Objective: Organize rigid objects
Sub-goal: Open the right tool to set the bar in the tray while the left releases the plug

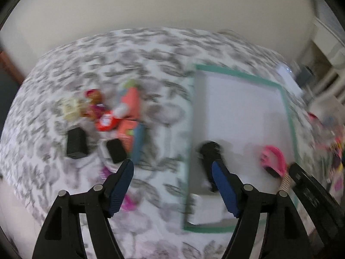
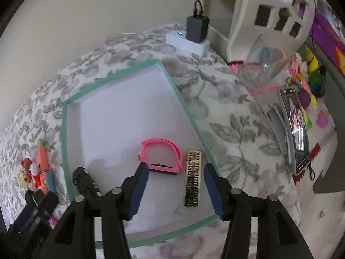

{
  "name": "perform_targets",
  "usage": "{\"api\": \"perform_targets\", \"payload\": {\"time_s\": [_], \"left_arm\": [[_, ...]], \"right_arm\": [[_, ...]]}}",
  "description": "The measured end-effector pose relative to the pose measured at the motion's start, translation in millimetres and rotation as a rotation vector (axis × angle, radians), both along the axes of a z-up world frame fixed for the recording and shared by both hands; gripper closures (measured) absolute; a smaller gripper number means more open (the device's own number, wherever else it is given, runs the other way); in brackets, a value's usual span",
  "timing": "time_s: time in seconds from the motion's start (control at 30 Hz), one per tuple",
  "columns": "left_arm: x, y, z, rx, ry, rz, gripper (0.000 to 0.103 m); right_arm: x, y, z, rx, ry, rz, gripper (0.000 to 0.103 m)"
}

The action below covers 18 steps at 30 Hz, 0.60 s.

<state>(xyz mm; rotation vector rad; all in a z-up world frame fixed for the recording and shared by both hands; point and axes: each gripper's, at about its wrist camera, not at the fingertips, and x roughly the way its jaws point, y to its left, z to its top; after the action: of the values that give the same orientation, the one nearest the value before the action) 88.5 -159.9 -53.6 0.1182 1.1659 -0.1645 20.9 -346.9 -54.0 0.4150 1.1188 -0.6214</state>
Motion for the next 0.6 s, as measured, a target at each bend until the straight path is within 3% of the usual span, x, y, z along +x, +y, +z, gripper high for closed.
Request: {"api": "perform_targets", "payload": {"time_s": [0.07, 0.13, 0.17, 0.27, 0.33, 0.4, 0.6], "left_arm": [[8.1, 15.1, -1.5, 0.018, 0.005, 0.063, 0.026], [15.2, 27.0, -4.4, 0.038, 0.019, 0.108, 0.009], [19.2, 34.8, -6.7, 0.049, 0.027, 0.135, 0.007], [27.0, 50.7, -11.8, 0.073, 0.046, 0.200, 0.006], [31.1, 62.1, -16.4, 0.061, 0.070, 0.238, 0.006], [34.5, 72.8, -21.4, 0.039, 0.102, 0.276, 0.006], [41.4, 99.0, -26.1, -0.011, 0.126, 0.373, 0.000]], "right_arm": [[4.9, 6.1, -0.8, 0.002, -0.005, 0.025, 0.038], [12.1, 16.9, -2.6, -0.004, -0.001, 0.065, 0.033], [15.1, 23.4, -3.2, -0.005, 0.000, 0.089, 0.033], [23.9, 42.0, -6.1, -0.010, 0.000, 0.154, 0.027], [28.8, 53.2, -8.6, -0.022, -0.005, 0.192, 0.016], [32.0, 61.6, -11.9, -0.027, 0.001, 0.220, 0.010], [35.7, 69.5, -18.3, -0.011, -0.008, 0.242, 0.000]]}}
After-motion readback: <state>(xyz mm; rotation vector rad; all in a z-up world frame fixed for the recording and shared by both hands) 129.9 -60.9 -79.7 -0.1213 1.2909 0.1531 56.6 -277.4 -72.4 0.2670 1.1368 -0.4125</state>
